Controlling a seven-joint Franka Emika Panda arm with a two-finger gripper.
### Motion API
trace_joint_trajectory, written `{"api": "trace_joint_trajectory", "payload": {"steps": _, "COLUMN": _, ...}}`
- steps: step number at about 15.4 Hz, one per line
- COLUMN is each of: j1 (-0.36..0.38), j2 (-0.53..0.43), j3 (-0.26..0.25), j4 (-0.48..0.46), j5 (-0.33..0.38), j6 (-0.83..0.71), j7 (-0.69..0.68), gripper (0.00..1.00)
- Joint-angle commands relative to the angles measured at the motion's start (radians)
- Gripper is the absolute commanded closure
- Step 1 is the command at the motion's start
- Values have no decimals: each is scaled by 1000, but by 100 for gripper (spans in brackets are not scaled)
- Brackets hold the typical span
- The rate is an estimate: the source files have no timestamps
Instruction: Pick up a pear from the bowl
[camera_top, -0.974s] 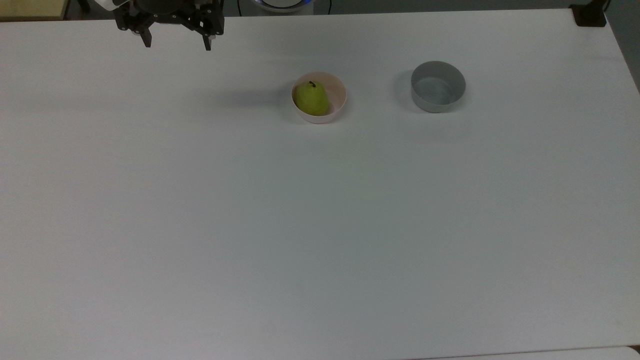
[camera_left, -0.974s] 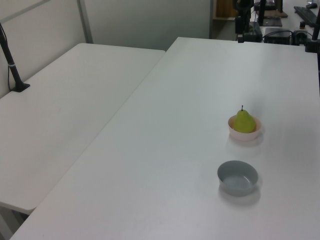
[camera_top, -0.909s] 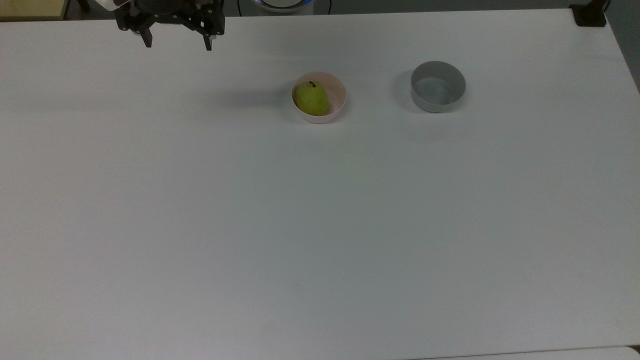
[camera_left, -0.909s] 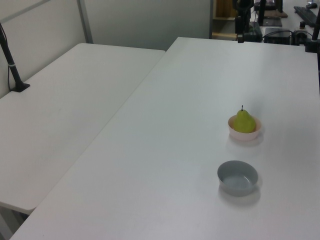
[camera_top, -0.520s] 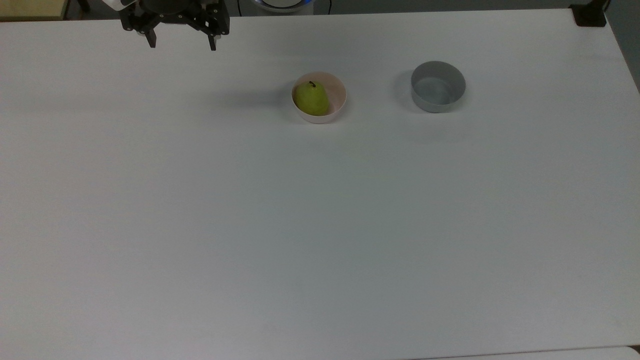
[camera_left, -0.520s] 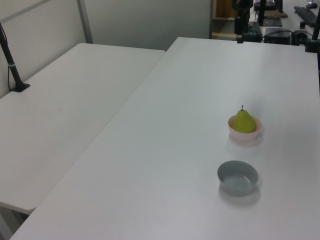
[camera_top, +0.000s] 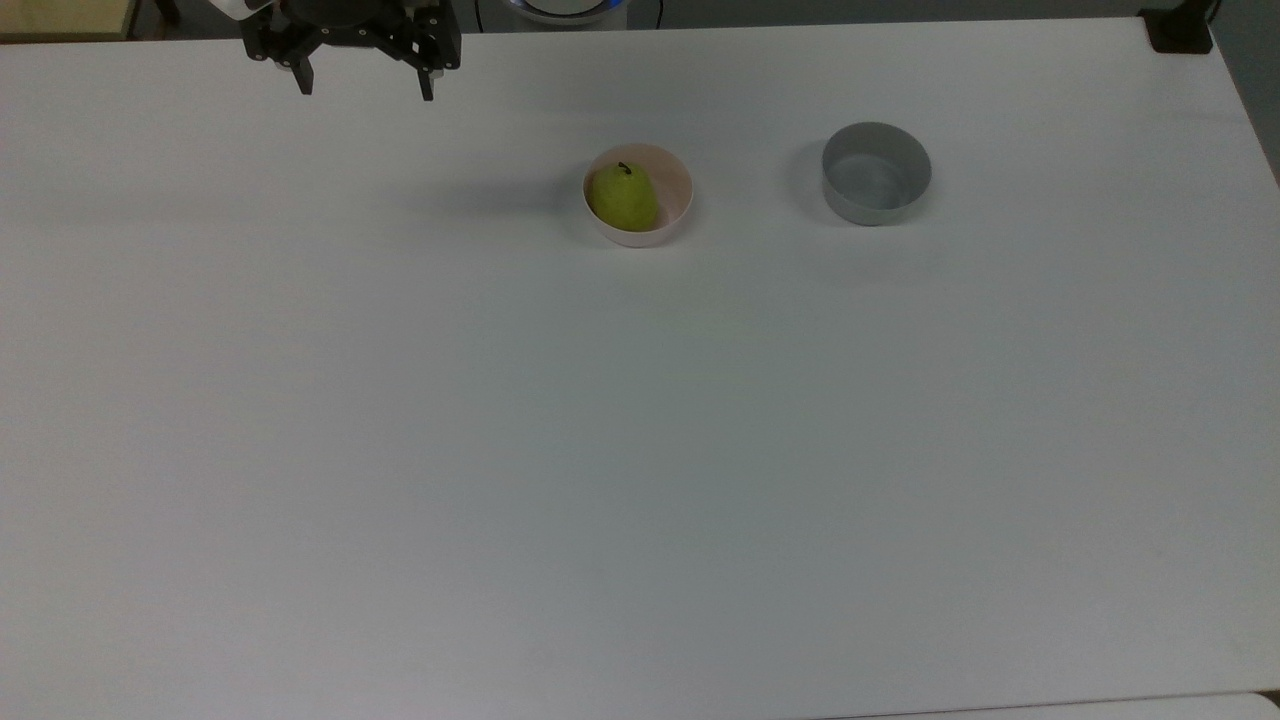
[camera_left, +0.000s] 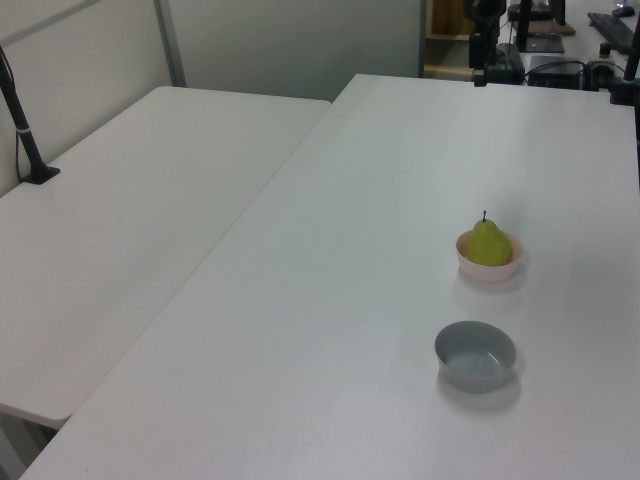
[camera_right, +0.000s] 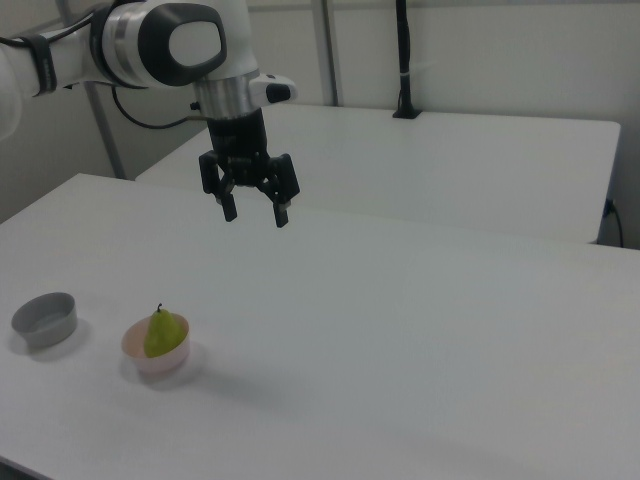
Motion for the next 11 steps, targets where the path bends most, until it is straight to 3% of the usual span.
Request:
{"api": "trace_joint_trajectory", "payload": {"steps": 1, "j1": 38, "j2": 0, "j3": -23, "j4": -6, "j5": 13, "j6": 17, "j7": 28, "gripper": 0}}
{"api": "trace_joint_trajectory", "payload": {"steps": 5, "j1": 108, "j2": 6, "j3": -24, "j4": -6, "j5": 13, "j6": 13, "j7": 33, "gripper": 0}}
{"api": "trace_joint_trajectory", "payload": {"steps": 11, "j1": 303, "j2": -16, "j3": -66, "j4": -10, "j5": 16, "j6": -16, "j7": 21, "gripper": 0}}
